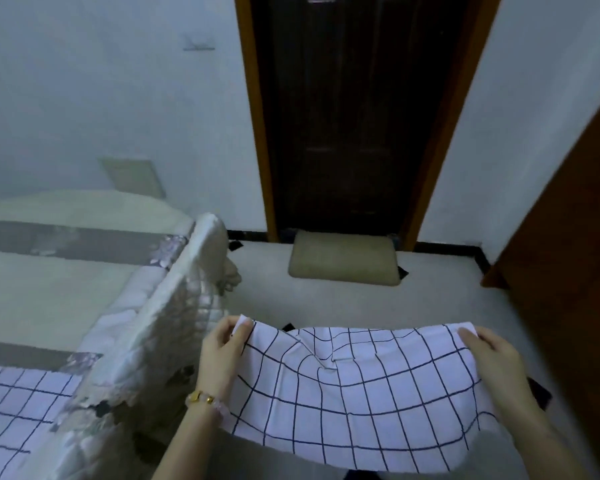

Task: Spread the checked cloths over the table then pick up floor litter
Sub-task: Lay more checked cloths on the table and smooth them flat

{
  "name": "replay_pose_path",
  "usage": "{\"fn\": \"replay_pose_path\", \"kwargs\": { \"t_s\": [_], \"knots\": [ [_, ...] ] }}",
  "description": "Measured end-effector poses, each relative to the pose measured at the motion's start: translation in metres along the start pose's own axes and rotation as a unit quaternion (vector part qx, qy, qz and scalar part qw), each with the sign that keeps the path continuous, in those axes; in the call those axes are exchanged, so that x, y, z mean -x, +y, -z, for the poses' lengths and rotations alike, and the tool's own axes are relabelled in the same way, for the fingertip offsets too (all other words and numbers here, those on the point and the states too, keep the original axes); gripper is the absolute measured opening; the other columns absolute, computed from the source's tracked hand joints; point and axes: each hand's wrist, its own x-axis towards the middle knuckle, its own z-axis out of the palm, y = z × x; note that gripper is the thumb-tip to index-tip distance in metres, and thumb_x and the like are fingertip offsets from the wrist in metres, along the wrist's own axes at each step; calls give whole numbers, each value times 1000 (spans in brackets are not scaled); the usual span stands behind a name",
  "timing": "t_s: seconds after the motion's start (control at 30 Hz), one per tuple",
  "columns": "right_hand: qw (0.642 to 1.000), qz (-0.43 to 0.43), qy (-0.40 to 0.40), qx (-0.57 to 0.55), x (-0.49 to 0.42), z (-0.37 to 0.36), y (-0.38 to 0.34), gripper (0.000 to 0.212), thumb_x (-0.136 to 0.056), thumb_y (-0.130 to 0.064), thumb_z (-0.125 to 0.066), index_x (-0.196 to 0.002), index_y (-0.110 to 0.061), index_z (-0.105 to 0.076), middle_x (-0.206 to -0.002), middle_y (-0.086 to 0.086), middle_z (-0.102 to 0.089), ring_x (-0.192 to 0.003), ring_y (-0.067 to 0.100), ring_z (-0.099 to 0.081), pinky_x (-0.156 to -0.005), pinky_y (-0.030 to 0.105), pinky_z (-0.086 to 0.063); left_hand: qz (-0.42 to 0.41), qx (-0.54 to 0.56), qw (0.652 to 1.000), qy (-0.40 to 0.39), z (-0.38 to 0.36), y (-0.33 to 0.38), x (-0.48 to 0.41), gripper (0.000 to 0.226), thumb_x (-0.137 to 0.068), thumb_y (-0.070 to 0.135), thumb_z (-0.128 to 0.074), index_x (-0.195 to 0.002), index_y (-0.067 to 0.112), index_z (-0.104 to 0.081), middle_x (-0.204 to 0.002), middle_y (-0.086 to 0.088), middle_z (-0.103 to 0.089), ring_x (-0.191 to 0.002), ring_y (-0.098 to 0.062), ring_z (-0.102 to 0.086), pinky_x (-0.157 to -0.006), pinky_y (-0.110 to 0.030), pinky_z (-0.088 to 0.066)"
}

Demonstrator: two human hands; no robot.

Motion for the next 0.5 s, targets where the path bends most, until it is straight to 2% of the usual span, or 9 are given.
{"fn": "replay_pose_path", "kwargs": {
  "t_s": [0.1,0.23,0.3,0.37,0.43,0.5],
  "knots": [
    [995,51,-85,-1,-77,-53,-57,13,-93,-20,-54,-93,-16,-66,-85,-3,-67,-74,8,-59,-58,23,-41,-32,6,996,77,3,33,-44,23,-88,17,-60,-65,20,-63,-61,15,-61,-58,6,-51,-58,-7,-40],
    [973,128,-189,-20,-153,-133,-129,15,-91,-22,-55,-92,-21,-70,-91,-1,-73,-85,17,-66,-69,31,-51,-87,38,980,174,27,83,-85,20,-89,17,-59,-69,19,-64,-64,16,-61,-61,9,-53,-55,-3,-41],
    [960,159,-226,-37,-182,-178,-164,15,-90,-26,-56,-91,-29,-71,-88,-6,-74,-85,15,-68,-69,36,-56,-106,59,965,234,47,104,-104,22,-89,19,-59,-68,24,-64,-65,17,-62,-64,6,-54,-58,-7,-43],
    [945,186,-261,-65,-199,-225,-196,16,-91,-29,-56,-89,-37,-70,-86,-14,-74,-81,8,-69,-67,28,-58,-120,77,947,289,72,118,-123,21,-88,21,-59,-69,27,-64,-67,16,-62,-69,-3,-54,-63,-17,-44],
    [930,204,-293,-87,-208,-274,-223,16,-92,-32,-56,-89,-38,-70,-86,-15,-74,-77,3,-69,-62,22,-59,-131,79,928,340,99,127,-141,22,-88,21,-59,-68,27,-64,-66,15,-60,-70,-7,-52,-65,-25,-42],
    [917,217,-319,-96,-214,-330,-245,15,-90,-34,-56,-92,-32,-70,-88,-8,-74,-78,8,-70,-64,29,-58,-127,85,911,383,127,128,-159,26,-89,19,-59,-65,27,-64,-64,14,-59,-70,-10,-52,-65,-28,-41]
  ]
}}
